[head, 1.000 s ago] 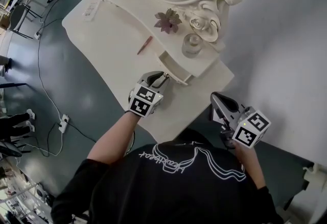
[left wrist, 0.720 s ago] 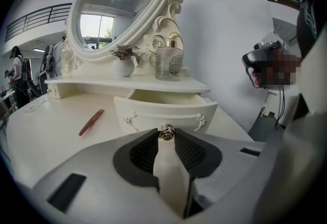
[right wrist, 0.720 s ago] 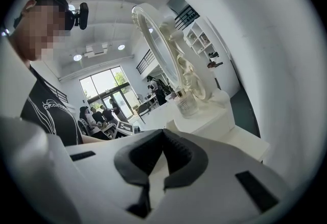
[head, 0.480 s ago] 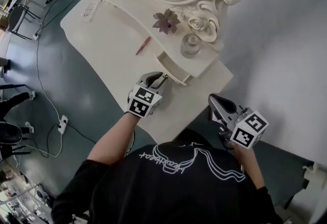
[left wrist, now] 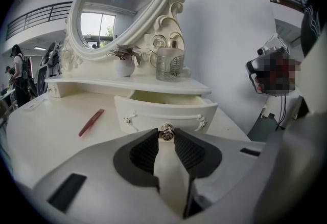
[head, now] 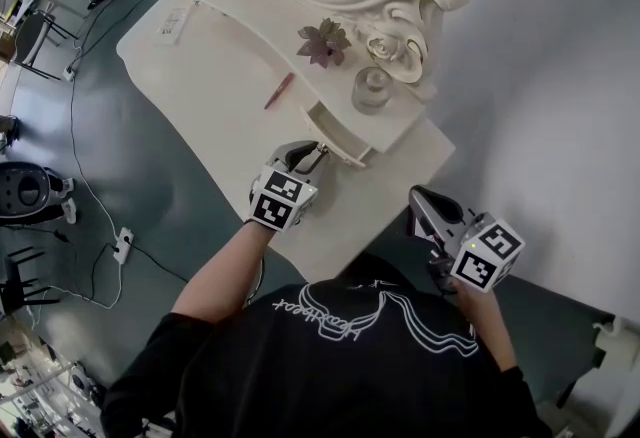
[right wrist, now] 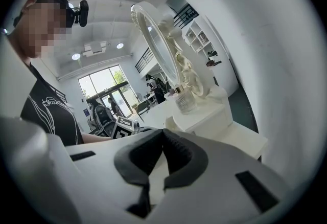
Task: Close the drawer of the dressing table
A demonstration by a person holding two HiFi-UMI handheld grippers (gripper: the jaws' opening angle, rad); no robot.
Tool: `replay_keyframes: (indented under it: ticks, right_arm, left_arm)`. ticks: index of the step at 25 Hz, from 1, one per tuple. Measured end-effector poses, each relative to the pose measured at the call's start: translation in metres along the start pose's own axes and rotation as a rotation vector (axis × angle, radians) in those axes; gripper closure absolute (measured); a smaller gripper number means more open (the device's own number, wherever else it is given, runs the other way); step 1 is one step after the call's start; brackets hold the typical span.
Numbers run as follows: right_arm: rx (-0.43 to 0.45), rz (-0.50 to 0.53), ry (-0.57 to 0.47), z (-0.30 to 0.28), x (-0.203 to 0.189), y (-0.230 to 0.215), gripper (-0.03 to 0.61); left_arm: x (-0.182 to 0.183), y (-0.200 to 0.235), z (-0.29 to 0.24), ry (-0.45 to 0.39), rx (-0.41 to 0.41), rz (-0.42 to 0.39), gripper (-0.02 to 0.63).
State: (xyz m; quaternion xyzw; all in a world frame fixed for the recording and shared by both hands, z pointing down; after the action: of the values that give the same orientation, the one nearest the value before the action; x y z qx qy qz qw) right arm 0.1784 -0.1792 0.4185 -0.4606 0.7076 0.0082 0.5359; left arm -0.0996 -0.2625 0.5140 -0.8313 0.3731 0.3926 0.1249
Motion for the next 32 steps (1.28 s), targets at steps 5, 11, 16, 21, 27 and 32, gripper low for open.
replay_keyframes:
  ticks: [5, 11, 16, 21, 27, 32]
  right_arm:
    - [-0.007, -0.004, -0.001, 0.001, -0.001, 0.000, 0.574]
    - [-0.020, -0.011, -0.007, 0.006, -0.003, -0.004, 0.574]
    - [-0.031, -0.019, -0.005, 0.010, -0.004, -0.007, 0.574]
    - [-0.035, -0.023, -0.005, 0.011, -0.003, -0.010, 0.574]
    - [-0.037, -0.024, -0.006, 0.013, -0.002, -0.012, 0.574]
    - [-0.048, -0.033, -0.004, 0.015, -0.002, -0.015, 0.574]
  left_arm:
    - [0.002, 0.000, -0.004, 0.007, -0.009, 0.012, 0.514]
    - [0.009, 0.001, -0.012, 0.002, -0.011, 0.015, 0.514]
    - [0.015, 0.002, -0.019, -0.014, -0.006, 0.011, 0.514]
    - [0.020, 0.003, -0.025, 0.003, -0.015, 0.008, 0.514]
    - [0.026, 0.003, -0.032, -0.001, -0.013, 0.003, 0.514]
    - [0.031, 0.004, -0.038, -0.003, -0.019, -0.001, 0.514]
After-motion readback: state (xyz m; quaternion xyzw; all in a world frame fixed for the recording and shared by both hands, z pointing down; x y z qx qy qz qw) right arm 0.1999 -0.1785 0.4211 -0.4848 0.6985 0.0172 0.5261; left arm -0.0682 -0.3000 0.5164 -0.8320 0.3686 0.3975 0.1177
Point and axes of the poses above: the fingertips, and each gripper's own axes: z backward along the fingers, y to its left, x out of its top, the point moved 10 cm from there along z, backward along the fingers, and after that the axes turned 7 degrees about y, right-handed, at the moved point
